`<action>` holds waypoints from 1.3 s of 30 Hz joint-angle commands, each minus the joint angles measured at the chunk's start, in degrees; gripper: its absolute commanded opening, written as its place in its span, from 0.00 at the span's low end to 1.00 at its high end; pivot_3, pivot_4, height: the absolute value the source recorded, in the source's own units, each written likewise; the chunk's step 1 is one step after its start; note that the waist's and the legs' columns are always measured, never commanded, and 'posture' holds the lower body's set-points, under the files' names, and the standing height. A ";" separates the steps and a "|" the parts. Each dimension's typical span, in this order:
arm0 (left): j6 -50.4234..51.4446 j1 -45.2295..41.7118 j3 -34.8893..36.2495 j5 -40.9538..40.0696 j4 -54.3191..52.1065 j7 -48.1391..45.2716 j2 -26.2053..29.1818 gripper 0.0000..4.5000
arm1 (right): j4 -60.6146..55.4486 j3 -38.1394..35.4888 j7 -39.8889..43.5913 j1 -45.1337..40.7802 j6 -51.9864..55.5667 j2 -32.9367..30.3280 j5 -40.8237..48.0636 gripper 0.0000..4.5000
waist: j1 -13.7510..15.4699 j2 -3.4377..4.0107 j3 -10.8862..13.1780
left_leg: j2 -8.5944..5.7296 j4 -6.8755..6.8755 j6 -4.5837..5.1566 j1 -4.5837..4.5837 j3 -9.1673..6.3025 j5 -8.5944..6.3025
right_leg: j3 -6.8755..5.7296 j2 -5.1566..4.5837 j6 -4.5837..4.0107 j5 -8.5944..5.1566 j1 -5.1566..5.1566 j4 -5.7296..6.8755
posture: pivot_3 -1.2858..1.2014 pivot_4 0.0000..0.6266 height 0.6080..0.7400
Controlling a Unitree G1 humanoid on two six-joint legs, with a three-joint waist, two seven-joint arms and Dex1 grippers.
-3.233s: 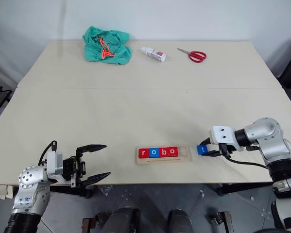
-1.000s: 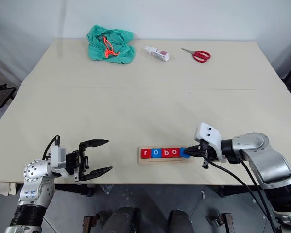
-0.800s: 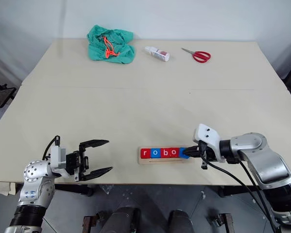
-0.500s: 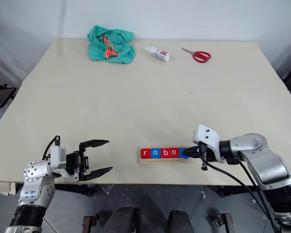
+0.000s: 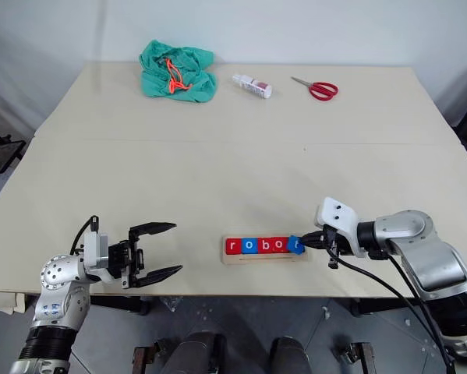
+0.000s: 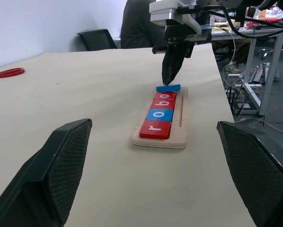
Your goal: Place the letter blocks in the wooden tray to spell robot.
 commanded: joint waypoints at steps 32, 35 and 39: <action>-0.35 1.56 -0.39 -0.18 -3.04 1.48 0.25 1.00 | -4.88 0.75 1.94 2.26 0.43 -3.09 0.90 0.01 | 0.06 -0.01 0.01 | -0.01 -0.05 0.00 -0.01 -0.01 0.00 | -0.01 -0.01 0.00 0.00 0.00 -0.06 | 0.52 0.24 1.00; -0.47 1.54 -0.45 -0.17 -2.92 1.47 0.20 1.00 | -6.65 -0.46 2.37 3.25 1.38 -3.95 2.05 0.01 | 0.07 -0.01 0.01 | -0.01 -0.06 0.00 -0.01 -0.01 0.00 | -0.01 0.00 0.00 0.00 0.00 -0.06 | 0.52 0.24 1.00; -0.75 1.49 -0.43 -0.15 -2.61 1.31 0.16 1.00 | -8.63 -3.59 0.89 3.15 4.80 -2.99 5.43 0.01 | 0.07 -0.01 0.01 | -0.01 -0.07 0.00 -0.01 -0.01 0.00 | -0.01 -0.01 0.00 0.00 0.00 -0.07 | 0.52 0.24 1.00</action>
